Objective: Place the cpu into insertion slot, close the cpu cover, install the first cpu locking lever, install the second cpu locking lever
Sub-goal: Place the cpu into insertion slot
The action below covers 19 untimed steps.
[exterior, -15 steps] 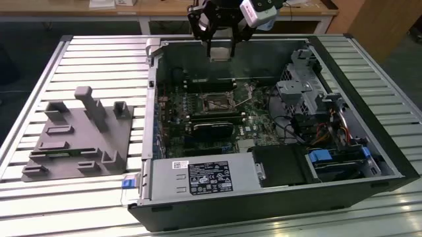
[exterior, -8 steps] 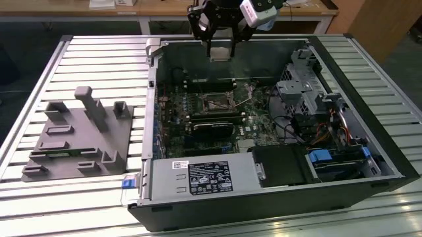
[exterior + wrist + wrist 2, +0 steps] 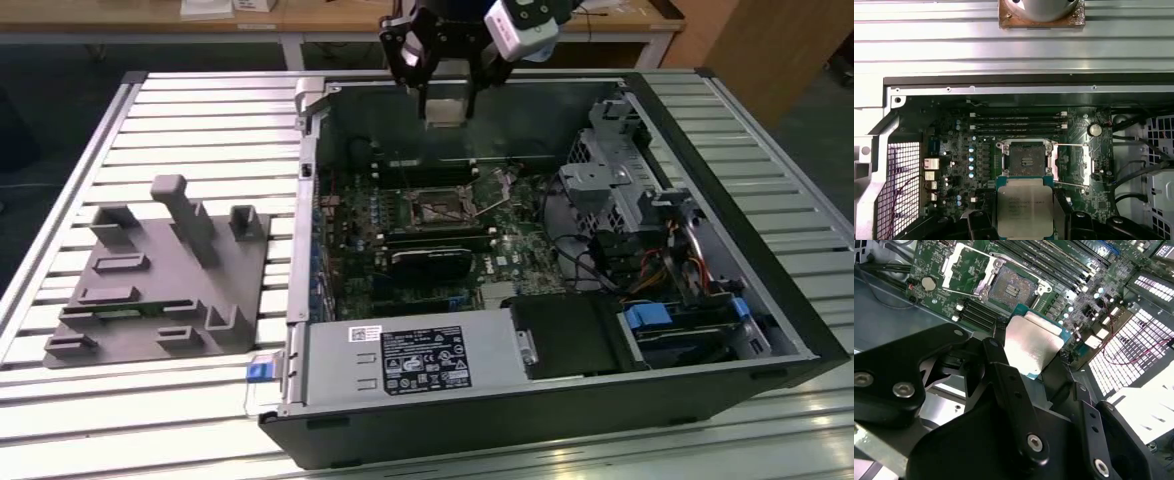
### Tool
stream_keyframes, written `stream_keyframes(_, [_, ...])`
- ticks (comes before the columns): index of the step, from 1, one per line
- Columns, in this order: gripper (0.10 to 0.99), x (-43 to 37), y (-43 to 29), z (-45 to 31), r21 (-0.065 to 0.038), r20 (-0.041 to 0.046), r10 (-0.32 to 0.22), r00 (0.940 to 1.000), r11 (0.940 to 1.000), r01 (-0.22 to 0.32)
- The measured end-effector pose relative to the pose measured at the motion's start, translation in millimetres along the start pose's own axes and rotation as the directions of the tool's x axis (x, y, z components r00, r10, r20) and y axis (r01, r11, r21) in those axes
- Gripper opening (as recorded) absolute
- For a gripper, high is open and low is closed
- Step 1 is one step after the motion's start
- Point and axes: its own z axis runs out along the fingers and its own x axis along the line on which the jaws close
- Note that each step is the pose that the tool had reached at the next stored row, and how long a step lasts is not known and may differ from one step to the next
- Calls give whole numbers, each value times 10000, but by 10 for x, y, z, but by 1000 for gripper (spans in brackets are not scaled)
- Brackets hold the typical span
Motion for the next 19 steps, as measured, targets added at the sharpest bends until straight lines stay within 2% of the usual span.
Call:
stream_keyframes(5, [541,-1,-5,60,0,0,0,10000,10000,0])
stream_keyframes(19, [541,-9,-25,312,0,2,-1,10000,10000,1])
